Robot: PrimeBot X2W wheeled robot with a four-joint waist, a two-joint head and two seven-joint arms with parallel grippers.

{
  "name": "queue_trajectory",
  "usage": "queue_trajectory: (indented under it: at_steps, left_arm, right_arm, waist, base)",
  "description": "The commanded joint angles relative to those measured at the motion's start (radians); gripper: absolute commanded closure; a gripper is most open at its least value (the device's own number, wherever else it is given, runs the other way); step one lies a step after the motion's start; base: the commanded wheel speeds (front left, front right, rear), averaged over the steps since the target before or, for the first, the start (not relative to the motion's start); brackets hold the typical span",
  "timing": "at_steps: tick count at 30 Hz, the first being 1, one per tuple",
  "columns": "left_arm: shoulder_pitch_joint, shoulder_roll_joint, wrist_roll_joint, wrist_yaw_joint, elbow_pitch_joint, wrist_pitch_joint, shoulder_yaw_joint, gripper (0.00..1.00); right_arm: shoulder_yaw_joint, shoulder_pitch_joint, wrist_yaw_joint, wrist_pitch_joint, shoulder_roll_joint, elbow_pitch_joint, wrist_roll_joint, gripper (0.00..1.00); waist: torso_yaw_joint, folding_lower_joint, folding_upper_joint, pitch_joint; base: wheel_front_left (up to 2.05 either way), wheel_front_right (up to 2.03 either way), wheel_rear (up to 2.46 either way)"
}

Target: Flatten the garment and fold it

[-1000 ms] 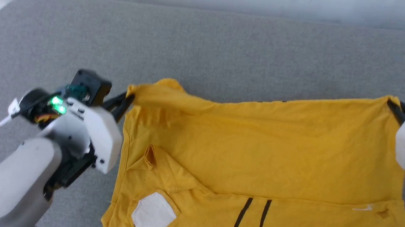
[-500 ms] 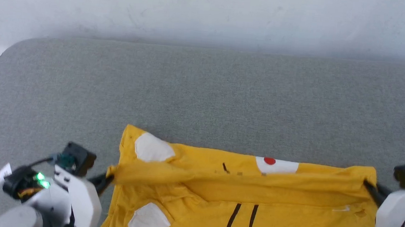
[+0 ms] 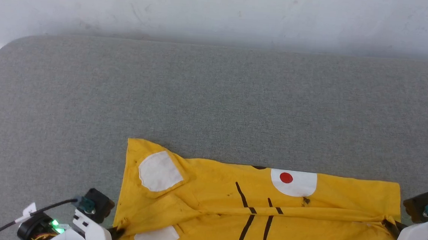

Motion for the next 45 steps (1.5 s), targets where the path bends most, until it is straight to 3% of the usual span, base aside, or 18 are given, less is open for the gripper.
queue_trajectory:
  at_steps: [1,2,3,12,18,25,30,34,36,40,45]
  left_arm:
    - [-0.012,-0.013,0.011,-0.013,0.024,-0.008,-0.010,1.00]
    - [-0.015,-0.019,0.016,-0.018,0.039,-0.013,-0.014,0.54]
    - [-0.018,-0.025,0.021,-0.019,0.054,-0.019,-0.017,0.00]
    - [-0.032,-0.095,0.008,0.015,0.115,-0.144,0.033,0.00]
    - [0.000,-0.194,-0.081,0.113,0.091,-0.347,0.182,0.00]
    - [0.102,-0.259,-0.072,0.239,0.028,-0.619,0.325,0.00]
    - [0.152,-0.336,-0.003,0.296,-0.029,-0.682,0.389,0.00]
    - [0.179,-0.420,0.130,0.292,-0.068,-0.686,0.458,0.00]
    - [0.197,-0.450,0.213,0.269,-0.065,-0.686,0.472,0.00]
    - [0.217,-0.493,0.348,0.217,-0.036,-0.686,0.457,0.00]
    - [0.206,-0.540,0.429,0.160,0.015,-0.686,0.461,0.00]
  right_arm:
    - [0.011,-0.002,-0.001,0.002,-0.005,0.009,0.000,0.96]
    - [0.019,-0.005,-0.001,-0.001,-0.007,0.012,-0.002,0.44]
    - [0.022,-0.008,-0.001,-0.006,-0.007,0.015,-0.001,0.00]
    - [0.005,-0.023,-0.001,0.001,0.004,-0.035,0.090,0.00]
    - [-0.080,-0.006,-0.001,0.056,0.043,-0.148,0.156,0.00]
    - [-0.261,0.057,-0.001,0.100,0.214,-0.182,0.084,0.00]
    - [-0.393,0.105,-0.001,0.111,0.363,-0.167,-0.008,0.00]
    - [-0.482,0.111,-0.001,0.108,0.459,-0.151,-0.075,0.00]
    - [-0.530,0.107,-0.001,0.105,0.491,-0.132,-0.112,0.00]
    - [-0.590,0.091,-0.001,0.099,0.526,-0.074,-0.176,0.00]
    - [-0.608,0.063,-0.001,0.111,0.554,0.016,-0.160,0.00]
  waist:
    - [0.000,0.0000,0.0000,0.000]
    - [0.000,0.0000,0.0000,-0.003]
    - [0.000,0.0000,0.0000,-0.007]
    - [-0.008,0.0000,0.0000,-0.074]
    - [-0.022,0.0000,0.0000,-0.122]
    - [-0.034,0.0000,0.0000,-0.138]
    - [-0.017,0.0000,0.0000,-0.123]
    - [-0.004,0.0000,0.0000,-0.099]
    - [0.004,0.0000,0.0000,-0.087]
    - [0.022,0.0000,0.0000,-0.062]
    - [0.041,0.0000,0.0000,-0.034]
  base:
    - [0.00,0.00,0.00]
    - [0.00,0.00,0.00]
    - [0.00,0.00,0.00]
    - [0.00,0.00,0.00]
    - [0.00,0.00,0.00]
    - [0.00,0.00,0.00]
    - [0.00,0.00,0.00]
    - [0.00,0.00,0.00]
    - [0.00,0.00,0.00]
    - [0.00,0.00,0.00]
    - [0.00,0.00,0.00]
